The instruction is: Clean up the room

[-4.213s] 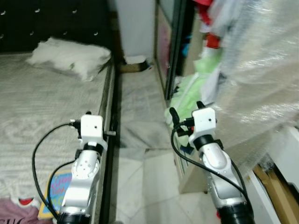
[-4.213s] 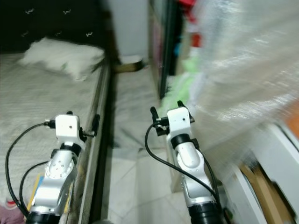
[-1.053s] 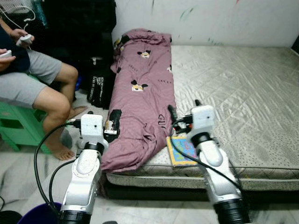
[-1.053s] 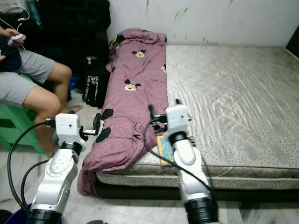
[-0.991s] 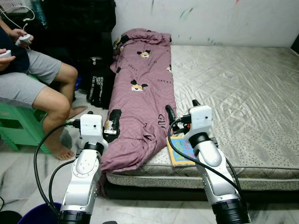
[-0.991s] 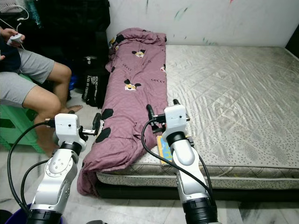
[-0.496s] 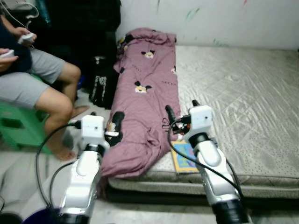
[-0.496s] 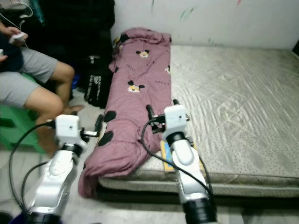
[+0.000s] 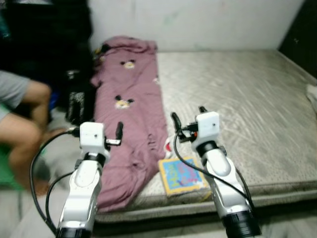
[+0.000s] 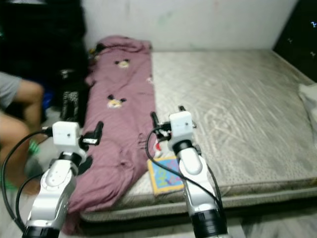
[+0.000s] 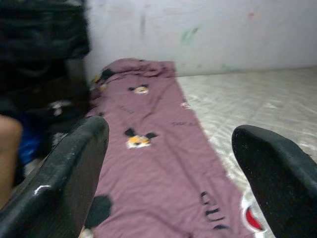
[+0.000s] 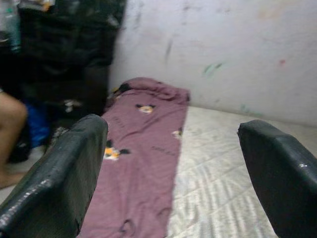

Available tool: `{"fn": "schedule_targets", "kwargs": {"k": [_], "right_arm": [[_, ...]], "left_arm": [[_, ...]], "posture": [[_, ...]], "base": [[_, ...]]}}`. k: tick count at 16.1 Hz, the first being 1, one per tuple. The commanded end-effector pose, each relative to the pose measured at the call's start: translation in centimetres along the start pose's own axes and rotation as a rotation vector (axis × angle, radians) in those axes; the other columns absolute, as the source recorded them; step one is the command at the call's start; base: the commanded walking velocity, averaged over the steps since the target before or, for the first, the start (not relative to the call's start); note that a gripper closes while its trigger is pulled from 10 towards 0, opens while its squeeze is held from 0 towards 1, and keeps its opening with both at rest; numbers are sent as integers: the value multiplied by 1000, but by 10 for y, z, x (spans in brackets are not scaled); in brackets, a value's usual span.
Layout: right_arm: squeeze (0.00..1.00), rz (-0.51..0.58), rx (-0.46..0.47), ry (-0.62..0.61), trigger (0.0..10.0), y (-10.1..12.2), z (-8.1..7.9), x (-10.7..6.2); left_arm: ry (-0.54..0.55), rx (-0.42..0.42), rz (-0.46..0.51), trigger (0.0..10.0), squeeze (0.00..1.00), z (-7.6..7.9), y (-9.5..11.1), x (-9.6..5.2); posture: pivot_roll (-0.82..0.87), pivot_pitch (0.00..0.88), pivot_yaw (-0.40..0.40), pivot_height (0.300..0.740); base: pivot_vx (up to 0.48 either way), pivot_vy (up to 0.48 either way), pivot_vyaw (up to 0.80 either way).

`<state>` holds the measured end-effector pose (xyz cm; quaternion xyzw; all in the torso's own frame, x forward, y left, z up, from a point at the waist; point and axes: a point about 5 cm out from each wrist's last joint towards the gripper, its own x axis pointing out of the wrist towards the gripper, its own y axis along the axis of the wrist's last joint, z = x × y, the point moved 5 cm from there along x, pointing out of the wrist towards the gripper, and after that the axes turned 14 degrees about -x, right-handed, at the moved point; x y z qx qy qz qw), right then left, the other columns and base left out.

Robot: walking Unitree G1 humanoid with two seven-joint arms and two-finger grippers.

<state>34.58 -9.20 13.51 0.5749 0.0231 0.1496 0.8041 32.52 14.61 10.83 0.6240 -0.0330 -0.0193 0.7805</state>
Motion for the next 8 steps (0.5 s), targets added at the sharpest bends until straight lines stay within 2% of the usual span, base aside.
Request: {"fn": "schedule_targets", "kwargs": {"k": [1, 3, 7, 8], "right_arm": [[0, -18, -11, -28, 10000, -6, 11, -4], [0, -15, -18, -25, 10000, -6, 11, -4], [0, -19, -22, -24, 10000, -6, 10, -4], [0, -20, -18, -25, 10000, -7, 10, -4]], "left_arm": [[-26, -7, -9, 10000, 0, 11, -2, 2], [-17, 1, -11, 10000, 0, 10, -3, 2], [-12, 2, -12, 10000, 0, 10, -3, 3], [-14, 3, -12, 10000, 0, 10, -3, 3]], "posture": [[15, 0, -27, 740], [15, 0, -27, 740], [15, 0, -27, 740], [13, 0, -29, 740]], "base": [[0, 0, 0], [0, 0, 0], [0, 0, 800], [0, 0, 406]]}}
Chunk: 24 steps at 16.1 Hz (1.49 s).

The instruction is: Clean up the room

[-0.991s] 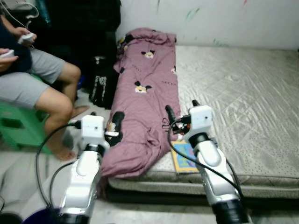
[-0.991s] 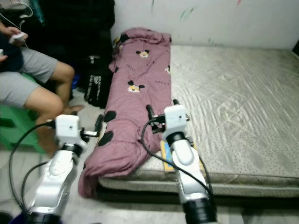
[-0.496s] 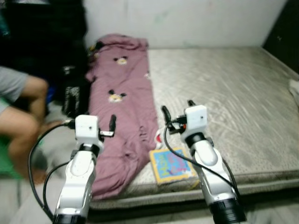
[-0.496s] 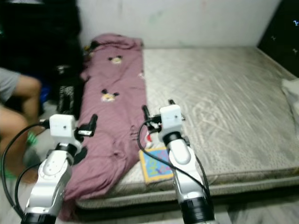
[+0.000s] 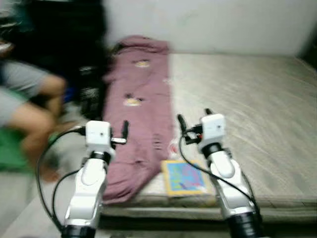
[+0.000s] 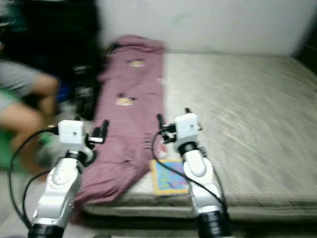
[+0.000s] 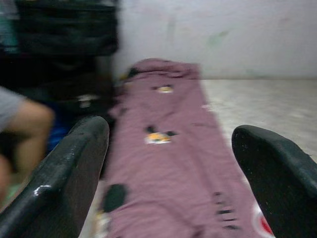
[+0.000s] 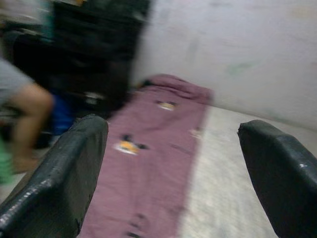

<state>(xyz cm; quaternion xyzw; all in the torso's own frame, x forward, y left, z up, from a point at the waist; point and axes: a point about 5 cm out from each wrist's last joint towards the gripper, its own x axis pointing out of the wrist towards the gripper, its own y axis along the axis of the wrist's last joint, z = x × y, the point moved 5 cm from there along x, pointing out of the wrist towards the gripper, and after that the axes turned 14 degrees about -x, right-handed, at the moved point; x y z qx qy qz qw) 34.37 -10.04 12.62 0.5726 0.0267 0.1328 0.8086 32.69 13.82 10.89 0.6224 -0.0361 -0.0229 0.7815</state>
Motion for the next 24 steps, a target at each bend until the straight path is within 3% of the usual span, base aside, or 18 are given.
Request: {"fn": "schedule_targets", "kwargs": {"k": [1, 5, 19, 24], "right_arm": [[0, 12, -6, -11, 10000, 3, 6, 2], [0, 11, -10, -13, 10000, 3, 7, 2], [0, 9, -21, -8, 10000, 2, 6, 3], [0, 12, -17, -6, 10000, 2, 5, 3]], "left_arm": [[-6, 7, -9, 10000, 0, 3, -1, 1], [-17, 5, -5, 10000, 0, 5, 0, 2], [-20, 5, -7, 10000, 0, 6, -1, 3], [-19, -1, -6, 10000, 0, 6, -1, 3]], "posture": [[13, 0, -30, 740], [11, 0, -30, 740], [11, 0, -29, 740], [10, 0, -30, 740]], "base": [[0, 0, 0], [0, -63, 0], [0, -305, 0], [0, -237, 549]]}}
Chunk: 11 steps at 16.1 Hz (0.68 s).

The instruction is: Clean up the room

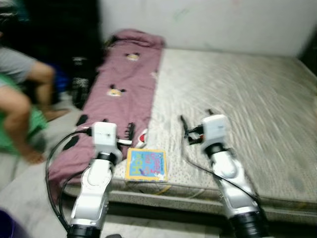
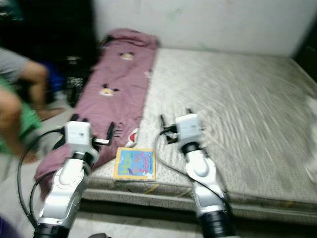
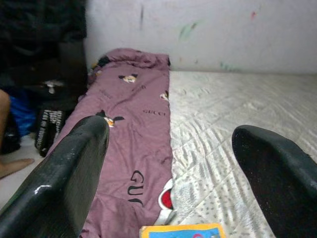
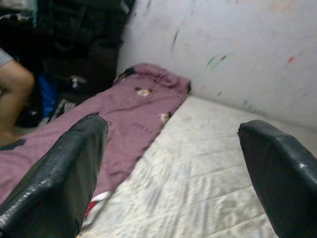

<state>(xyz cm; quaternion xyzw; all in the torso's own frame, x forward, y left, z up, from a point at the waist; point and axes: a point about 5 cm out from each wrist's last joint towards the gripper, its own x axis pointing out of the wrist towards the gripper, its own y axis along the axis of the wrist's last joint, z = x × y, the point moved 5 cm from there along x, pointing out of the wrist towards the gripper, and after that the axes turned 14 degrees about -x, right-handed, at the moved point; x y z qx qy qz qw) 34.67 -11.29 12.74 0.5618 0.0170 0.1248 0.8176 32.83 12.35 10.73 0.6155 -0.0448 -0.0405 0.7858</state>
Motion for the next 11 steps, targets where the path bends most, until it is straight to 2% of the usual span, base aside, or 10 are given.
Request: {"fn": "schedule_targets", "kwargs": {"k": [1, 11], "right_arm": [[0, 16, 13, 17, 10000, 6, -7, 2], [0, 14, 17, 13, 10000, 5, -7, 2]], "left_arm": [[18, 14, 12, 10000, 0, -8, 4, 0], [-24, -11, 28, 10000, 0, -2, 7, 0]], "posture": [[10, 0, -30, 740], [11, 0, -28, 740]], "base": [[0, 0, 0], [0, 0, 0]]}}
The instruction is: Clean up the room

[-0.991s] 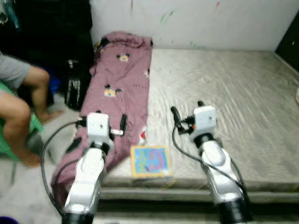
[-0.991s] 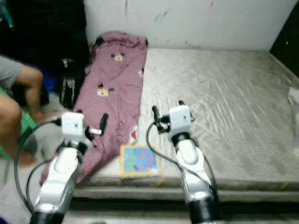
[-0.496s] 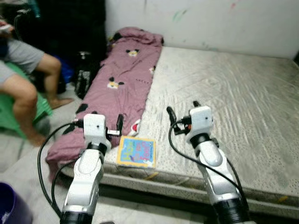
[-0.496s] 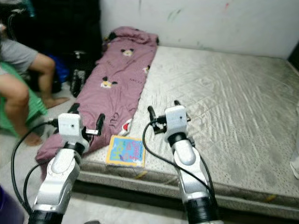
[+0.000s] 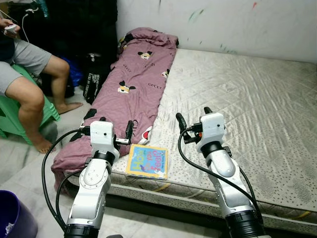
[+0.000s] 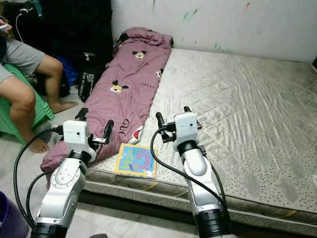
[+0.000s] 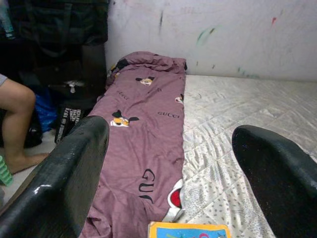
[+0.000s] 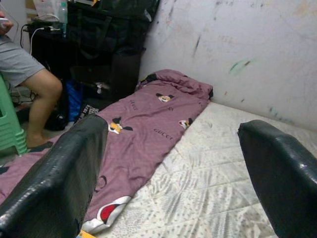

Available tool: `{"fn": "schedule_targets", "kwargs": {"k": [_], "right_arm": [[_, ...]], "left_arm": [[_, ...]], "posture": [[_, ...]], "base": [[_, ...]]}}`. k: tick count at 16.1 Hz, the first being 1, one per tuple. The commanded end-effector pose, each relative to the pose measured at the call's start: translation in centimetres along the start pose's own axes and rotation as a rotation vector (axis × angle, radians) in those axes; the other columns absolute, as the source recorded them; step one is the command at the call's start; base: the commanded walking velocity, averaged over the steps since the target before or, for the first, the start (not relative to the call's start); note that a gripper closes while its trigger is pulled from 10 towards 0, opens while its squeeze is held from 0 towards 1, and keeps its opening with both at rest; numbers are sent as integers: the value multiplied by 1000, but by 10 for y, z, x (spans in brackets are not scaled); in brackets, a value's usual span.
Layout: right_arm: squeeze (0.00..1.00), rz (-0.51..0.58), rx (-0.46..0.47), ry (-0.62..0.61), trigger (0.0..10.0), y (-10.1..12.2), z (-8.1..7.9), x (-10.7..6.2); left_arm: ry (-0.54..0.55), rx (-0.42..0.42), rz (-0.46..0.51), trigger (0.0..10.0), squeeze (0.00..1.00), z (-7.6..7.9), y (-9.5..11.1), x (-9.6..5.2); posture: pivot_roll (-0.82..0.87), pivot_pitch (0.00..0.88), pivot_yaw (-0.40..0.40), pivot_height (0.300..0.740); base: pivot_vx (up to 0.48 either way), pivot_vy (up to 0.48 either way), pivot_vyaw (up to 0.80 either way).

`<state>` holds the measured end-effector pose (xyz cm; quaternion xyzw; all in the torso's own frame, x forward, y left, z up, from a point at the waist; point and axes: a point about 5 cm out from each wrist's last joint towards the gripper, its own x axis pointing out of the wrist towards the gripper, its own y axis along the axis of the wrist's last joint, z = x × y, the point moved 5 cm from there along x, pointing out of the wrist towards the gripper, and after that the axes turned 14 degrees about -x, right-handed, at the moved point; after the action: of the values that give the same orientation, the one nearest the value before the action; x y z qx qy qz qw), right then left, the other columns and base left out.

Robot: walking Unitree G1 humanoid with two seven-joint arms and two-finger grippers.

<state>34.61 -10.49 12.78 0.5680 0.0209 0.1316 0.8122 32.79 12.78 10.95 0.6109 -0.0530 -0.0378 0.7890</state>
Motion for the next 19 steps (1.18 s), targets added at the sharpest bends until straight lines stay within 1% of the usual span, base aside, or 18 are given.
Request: {"fn": "schedule_targets", "kwargs": {"k": [1, 13, 16, 17, 19], "right_arm": [[0, 7, 0, 1, 10000, 2, 0, 1], [0, 10, -2, -1, 10000, 3, 0, 2], [0, 9, 0, -4, 10000, 3, 0, 2], [0, 9, 0, -5, 10000, 3, 0, 2], [0, 8, 1, -6, 10000, 2, 0, 2]], "left_arm": [[-17, -1, 14, 10000, 0, 2, 4, 1], [-29, 2, 13, 10000, 0, 4, 4, 1], [-10, 10, 4, 10000, 0, 1, 2, 1], [-18, -1, 7, 10000, 0, 2, 3, 1], [-20, 4, 6, 10000, 0, 2, 3, 1]], "posture": [[11, 0, -28, 740], [15, 0, -26, 740], [15, 0, -26, 740], [15, 0, -26, 740], [14, 0, -25, 740]], "base": [[259, 0, 0], [277, 0, 0], [0, 0, 0], [0, 0, 0], [0, 0, 0]]}}
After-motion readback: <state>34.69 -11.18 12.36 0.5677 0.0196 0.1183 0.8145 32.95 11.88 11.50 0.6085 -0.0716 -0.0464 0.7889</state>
